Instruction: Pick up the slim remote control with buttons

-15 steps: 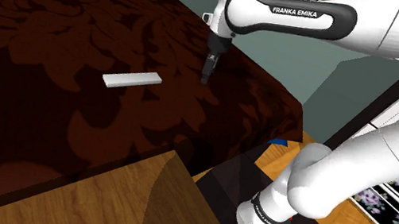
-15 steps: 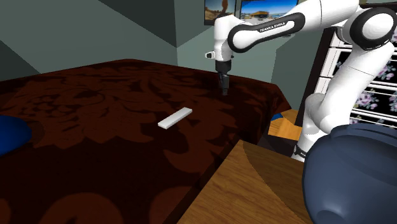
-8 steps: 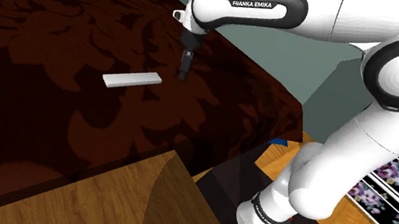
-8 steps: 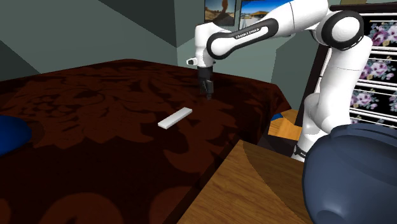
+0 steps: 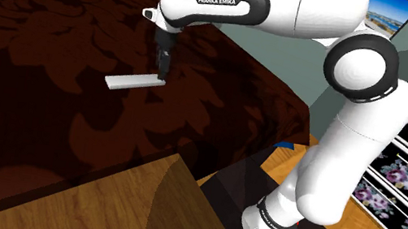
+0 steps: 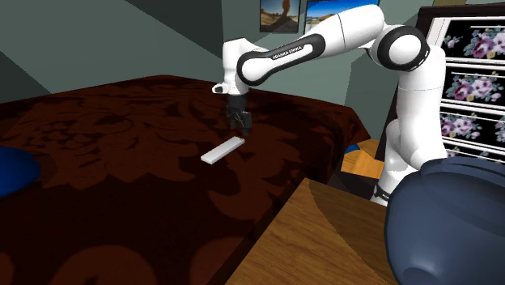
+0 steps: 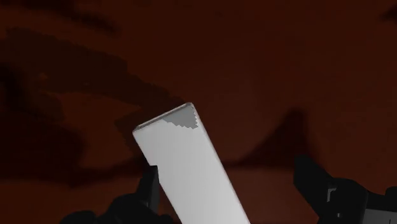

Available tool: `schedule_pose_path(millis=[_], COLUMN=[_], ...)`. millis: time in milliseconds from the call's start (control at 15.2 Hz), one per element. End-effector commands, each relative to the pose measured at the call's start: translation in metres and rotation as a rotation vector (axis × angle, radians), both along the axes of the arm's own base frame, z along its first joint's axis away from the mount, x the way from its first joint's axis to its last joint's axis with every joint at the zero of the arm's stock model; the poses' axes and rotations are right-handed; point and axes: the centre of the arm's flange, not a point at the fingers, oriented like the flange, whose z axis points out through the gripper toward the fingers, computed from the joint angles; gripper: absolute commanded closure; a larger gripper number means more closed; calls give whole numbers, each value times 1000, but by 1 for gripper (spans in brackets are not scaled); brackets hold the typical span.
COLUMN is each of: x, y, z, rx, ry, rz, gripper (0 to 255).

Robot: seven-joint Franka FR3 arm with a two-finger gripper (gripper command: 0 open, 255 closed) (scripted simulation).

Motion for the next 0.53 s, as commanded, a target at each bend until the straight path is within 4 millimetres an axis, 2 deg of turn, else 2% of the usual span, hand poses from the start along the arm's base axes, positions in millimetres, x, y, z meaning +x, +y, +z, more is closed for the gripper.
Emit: schedule_pose_path(millis=[0, 264, 462], x=[19, 45, 45], y=[20, 56, 56], z=[-9, -21, -36], rx=[10, 26, 26], ry=[1, 2, 2], rz=[72, 193, 193], gripper=[0, 0, 0])
